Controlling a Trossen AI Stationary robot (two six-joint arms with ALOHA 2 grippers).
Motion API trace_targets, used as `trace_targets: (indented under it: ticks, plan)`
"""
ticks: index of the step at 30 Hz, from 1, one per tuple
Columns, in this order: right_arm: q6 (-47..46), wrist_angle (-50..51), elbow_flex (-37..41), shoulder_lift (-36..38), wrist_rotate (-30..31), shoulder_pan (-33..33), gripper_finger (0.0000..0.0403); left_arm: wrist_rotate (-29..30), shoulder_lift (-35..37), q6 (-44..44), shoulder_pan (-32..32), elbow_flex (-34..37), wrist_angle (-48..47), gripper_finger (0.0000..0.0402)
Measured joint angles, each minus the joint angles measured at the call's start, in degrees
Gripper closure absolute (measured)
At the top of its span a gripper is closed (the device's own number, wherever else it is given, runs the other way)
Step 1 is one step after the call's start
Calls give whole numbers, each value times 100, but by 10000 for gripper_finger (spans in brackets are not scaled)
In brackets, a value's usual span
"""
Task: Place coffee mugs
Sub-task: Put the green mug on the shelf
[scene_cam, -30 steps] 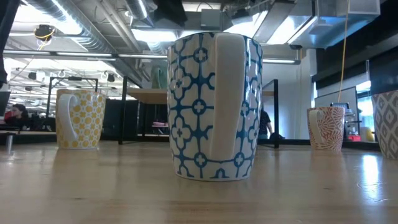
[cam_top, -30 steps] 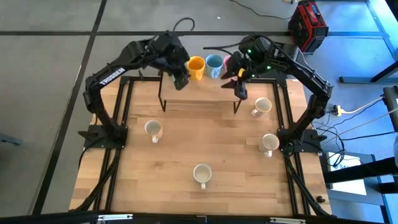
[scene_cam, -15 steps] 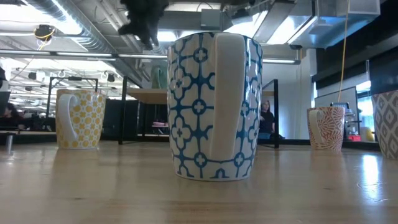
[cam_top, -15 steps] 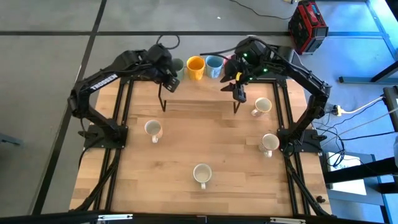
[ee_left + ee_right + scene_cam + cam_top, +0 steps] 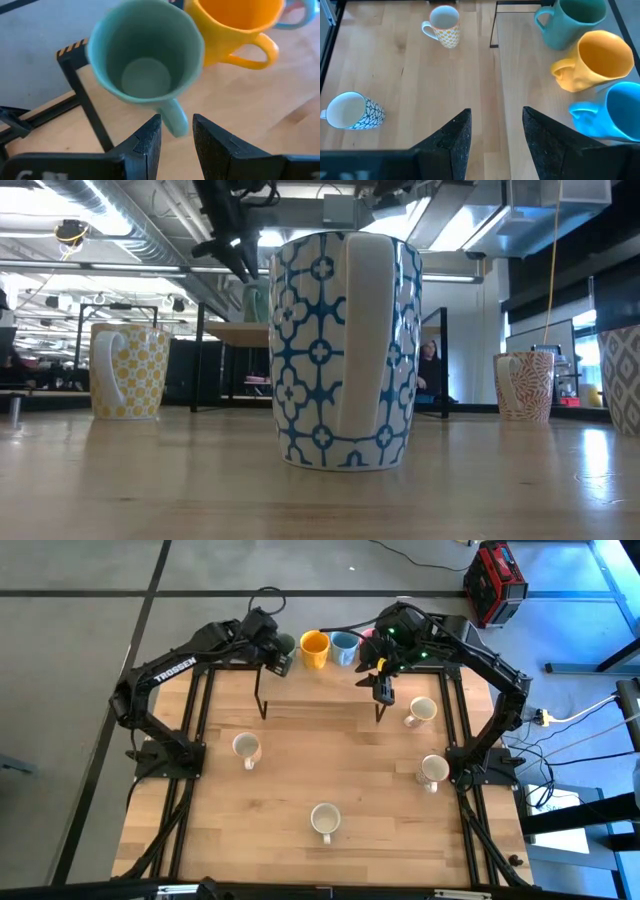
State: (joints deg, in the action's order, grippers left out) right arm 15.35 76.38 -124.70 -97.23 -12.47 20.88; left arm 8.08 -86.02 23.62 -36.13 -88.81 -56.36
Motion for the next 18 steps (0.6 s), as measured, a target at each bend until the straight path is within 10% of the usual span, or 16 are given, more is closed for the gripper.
trace_targets:
  ticks: [18]
  plan:
    - [1, 7, 0, 0, 0, 2, 235, 345, -302, -167, -36, -1, 70, 296]
